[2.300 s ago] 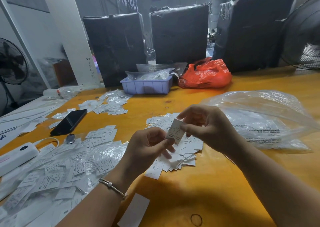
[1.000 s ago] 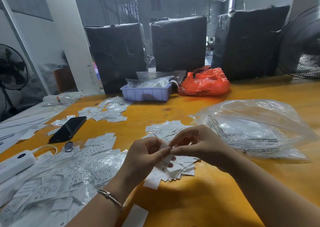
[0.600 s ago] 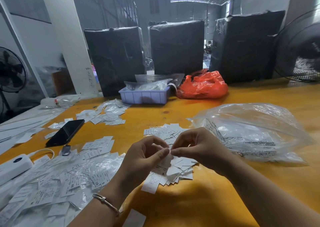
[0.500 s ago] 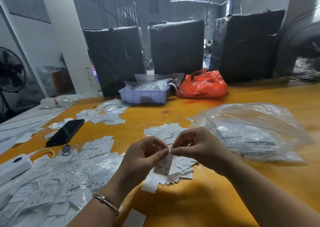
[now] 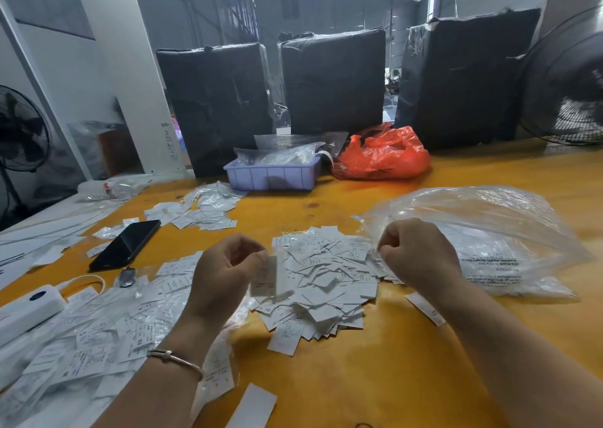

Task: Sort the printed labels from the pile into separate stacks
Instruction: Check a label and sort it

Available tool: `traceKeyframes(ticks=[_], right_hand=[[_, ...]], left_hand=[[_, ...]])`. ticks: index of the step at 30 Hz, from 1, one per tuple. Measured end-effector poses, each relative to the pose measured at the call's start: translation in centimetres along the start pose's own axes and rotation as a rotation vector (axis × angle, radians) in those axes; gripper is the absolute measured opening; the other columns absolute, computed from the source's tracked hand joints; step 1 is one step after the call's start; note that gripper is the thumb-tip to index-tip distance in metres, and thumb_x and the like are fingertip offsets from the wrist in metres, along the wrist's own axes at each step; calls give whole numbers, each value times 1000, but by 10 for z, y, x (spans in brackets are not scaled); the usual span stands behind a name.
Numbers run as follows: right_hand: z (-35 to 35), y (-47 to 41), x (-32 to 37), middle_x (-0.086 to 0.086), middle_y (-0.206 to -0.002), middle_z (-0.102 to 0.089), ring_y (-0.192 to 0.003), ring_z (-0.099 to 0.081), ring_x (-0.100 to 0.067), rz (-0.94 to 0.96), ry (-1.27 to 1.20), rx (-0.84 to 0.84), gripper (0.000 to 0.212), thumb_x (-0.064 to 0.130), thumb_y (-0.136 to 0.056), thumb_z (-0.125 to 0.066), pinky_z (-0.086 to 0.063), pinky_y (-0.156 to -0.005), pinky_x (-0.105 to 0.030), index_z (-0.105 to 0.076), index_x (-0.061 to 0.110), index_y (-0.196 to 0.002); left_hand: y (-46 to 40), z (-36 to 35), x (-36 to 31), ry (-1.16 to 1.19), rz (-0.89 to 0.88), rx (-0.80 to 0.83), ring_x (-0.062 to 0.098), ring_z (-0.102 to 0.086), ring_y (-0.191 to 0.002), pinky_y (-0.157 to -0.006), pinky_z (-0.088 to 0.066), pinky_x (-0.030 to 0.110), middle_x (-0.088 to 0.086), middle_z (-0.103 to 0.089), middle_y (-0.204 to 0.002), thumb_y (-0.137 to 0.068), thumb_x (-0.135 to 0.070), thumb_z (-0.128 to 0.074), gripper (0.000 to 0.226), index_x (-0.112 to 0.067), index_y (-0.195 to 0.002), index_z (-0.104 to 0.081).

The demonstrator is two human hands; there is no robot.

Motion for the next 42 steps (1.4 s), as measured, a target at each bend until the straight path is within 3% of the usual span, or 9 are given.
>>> traceKeyframes(ticks=[3,9,12,14,17,24,31,39,42], right_hand=[[3,-4,-13,-3,-82,-68,-76,-61,-26,-106,140,-15,17,6,-75,-55,-49,-63,-29,-67,18,-75],[5,-15,-35,-6,-124,-57,-120,-46,-26,-203,367,-35,33,16,-85,-58,-36,-93,-36,-60,17,-117],[3,-17,-43,-4,-124,-54,-119,-46,-26,-256,422,44,28,20,-88,-56,-34,-94,-38,-58,16,-116],[0,-16,-45,-5,-115,-56,-113,-49,-27,-251,480,99,15,20,-89,-53,-35,-92,-38,-57,14,-103],[-2,-17,-47,-4,-95,-55,-104,-53,-28,-231,504,71,4,13,-87,-52,-35,-86,-36,-52,14,-84],[-4,-22,-54,-3,-106,-67,-105,-58,-26,-166,439,-67,25,5,-86,-53,-32,-91,-38,-66,18,-104],[-3,-25,-55,-5,-96,-70,-101,-58,-28,-175,450,-109,19,6,-85,-56,-32,-91,-37,-70,16,-94],[0,-22,-54,2,-89,-63,-103,-52,-26,-117,322,-227,17,9,-80,-60,-25,-80,-32,-73,20,-80],[-1,-23,-55,-2,-97,-67,-102,-54,-27,-167,370,-162,15,11,-81,-59,-30,-86,-34,-70,18,-89]], left_hand=[[-5,11,10,-263,40,-112,18,-59,-68,-57,-43,30,-1,-66,-67,-86,-11,-61,18,-21,-72,-67],[-10,27,25,-792,181,-113,22,-52,-59,-56,-39,28,4,-64,-64,-83,-20,-55,21,-17,-64,-63],[-9,24,26,-912,171,-97,21,-55,-78,-73,-49,34,-1,-66,-80,-85,-21,-55,17,-24,-72,-65],[-7,17,24,-955,136,-93,22,-52,-100,-86,-46,39,-3,-64,-103,-87,-25,-57,12,-30,-89,-68],[-4,3,19,-911,-16,-79,20,-46,-113,-87,-42,39,-4,-60,-115,-87,-28,-62,20,-30,-106,-66],[11,-42,-3,-614,-448,242,6,-50,-106,-84,-40,22,-12,-66,-106,-83,-45,-71,32,-24,-107,-72],[15,-48,3,-680,-392,394,3,-52,-105,-89,-45,31,-17,-65,-107,-79,-53,-73,35,-28,-103,-74],[18,-45,0,-604,-344,362,6,-62,-85,-75,-51,36,-12,-70,-90,-88,-26,-67,11,-22,-89,-77],[17,-43,-2,-576,-358,324,6,-63,-82,-74,-52,34,-10,-72,-89,-86,-20,-69,8,-19,-87,-77]])
Point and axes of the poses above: each hand's wrist, its own y-axis away from the middle knuckle, its own z-axis out of the back of the hand, x = y × z, the point moved 3 cm from there along -y, towards the middle knuckle
